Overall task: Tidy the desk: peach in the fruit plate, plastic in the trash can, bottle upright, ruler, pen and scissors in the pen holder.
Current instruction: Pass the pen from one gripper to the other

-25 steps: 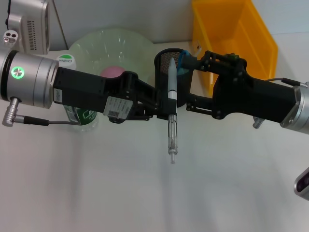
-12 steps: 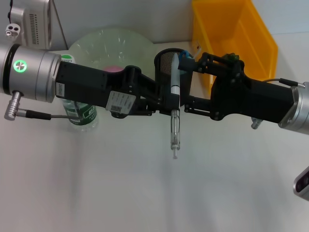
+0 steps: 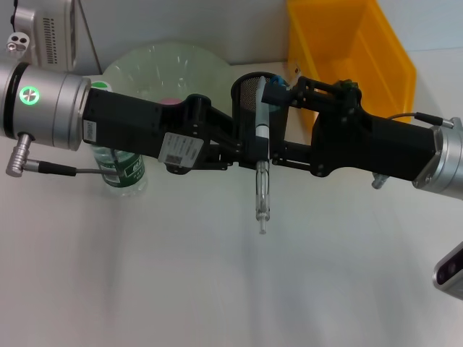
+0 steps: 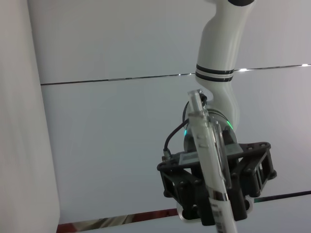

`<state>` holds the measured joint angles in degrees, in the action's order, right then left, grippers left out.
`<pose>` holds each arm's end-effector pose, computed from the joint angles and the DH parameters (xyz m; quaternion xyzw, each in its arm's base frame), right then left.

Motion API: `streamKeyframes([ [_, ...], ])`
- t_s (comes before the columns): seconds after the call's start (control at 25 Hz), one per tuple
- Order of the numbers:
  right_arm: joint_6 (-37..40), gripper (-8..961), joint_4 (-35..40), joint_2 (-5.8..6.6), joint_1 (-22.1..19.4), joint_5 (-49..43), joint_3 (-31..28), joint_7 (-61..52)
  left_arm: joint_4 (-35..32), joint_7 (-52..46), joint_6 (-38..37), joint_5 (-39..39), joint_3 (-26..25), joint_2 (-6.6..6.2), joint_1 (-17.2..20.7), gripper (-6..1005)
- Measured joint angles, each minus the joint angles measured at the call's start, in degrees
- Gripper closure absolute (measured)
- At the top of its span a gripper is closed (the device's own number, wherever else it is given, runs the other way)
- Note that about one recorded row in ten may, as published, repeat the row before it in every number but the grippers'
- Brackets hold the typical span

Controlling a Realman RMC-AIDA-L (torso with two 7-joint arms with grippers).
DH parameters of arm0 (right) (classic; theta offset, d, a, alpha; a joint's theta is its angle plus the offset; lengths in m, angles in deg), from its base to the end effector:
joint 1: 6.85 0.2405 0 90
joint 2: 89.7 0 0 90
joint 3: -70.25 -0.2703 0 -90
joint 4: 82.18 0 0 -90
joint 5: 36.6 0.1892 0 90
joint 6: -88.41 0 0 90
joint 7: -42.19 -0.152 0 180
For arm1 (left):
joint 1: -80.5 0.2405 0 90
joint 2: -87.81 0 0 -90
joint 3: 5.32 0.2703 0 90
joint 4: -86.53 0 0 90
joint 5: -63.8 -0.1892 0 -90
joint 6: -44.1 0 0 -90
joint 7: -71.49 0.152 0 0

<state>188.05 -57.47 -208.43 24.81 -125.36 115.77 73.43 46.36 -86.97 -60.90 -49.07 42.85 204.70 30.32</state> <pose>0.2067 0.3106 -0.0101 -0.6778 -0.5707 0.2228 0.4064 -0.1222 0.3492 -0.0085 0.7662 0.5947 0.1387 0.2001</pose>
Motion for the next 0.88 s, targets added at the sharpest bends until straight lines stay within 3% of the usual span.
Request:
streamKeyframes([
  [0.88, 1.4, 260, -0.7, 0.26, 0.3, 0.0, 0.0, 3.1, 0.5, -1.6, 0.3, 0.1, 0.0, 0.0, -0.2, 867],
])
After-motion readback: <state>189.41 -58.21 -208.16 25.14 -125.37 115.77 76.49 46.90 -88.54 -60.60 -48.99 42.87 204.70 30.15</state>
